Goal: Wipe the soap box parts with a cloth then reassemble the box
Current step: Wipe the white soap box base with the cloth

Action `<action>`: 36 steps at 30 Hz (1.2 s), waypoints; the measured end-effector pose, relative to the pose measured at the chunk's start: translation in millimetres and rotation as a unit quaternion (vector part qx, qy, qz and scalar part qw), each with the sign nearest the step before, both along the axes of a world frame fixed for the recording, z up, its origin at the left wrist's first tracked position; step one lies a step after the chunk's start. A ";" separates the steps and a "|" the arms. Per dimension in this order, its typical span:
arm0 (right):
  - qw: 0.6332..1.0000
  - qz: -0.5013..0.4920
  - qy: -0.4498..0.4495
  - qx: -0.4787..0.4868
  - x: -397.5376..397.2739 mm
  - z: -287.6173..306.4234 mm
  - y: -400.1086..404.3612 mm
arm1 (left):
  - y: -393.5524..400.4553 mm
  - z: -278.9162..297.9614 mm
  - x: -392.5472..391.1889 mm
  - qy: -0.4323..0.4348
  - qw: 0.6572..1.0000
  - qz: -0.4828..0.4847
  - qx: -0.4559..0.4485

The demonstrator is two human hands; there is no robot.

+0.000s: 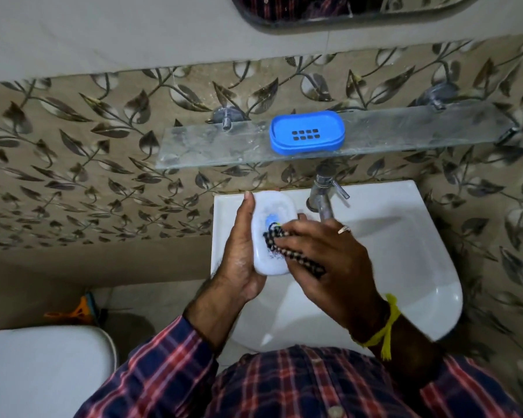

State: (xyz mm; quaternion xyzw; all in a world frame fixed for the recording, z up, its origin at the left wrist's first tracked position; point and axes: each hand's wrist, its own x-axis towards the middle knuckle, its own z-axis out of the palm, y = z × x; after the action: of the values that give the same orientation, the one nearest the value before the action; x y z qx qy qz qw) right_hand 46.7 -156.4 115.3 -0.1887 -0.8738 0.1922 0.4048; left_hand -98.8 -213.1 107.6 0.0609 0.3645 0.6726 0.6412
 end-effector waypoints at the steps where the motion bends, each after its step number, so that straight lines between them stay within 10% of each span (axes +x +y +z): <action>1: 1.000 -0.012 0.000 -0.004 2.2 -0.3 1.0 | 0.0 -0.1 1.0 0.005 1.000 -0.001 0.004; 13: 0.990 -0.055 0.076 -0.106 -0.6 -6.7 7.0 | 10.0 6.9 -1.4 -0.010 0.998 0.060 -0.022; 23: 0.998 0.056 -0.002 0.038 1.0 -14.3 -6.7 | 15.1 2.1 4.0 0.045 0.991 0.090 -0.088; 36: 0.999 -0.004 -0.045 -0.010 -1.3 -5.5 8.3 | 15.3 3.7 15.7 0.000 0.992 0.091 -0.086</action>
State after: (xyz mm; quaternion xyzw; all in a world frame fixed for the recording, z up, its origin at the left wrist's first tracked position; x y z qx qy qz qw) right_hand 45.4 -148.1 109.9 -0.2049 -0.8881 0.1909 0.3644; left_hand -83.0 -197.8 111.3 -0.0278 0.4246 0.6947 0.5799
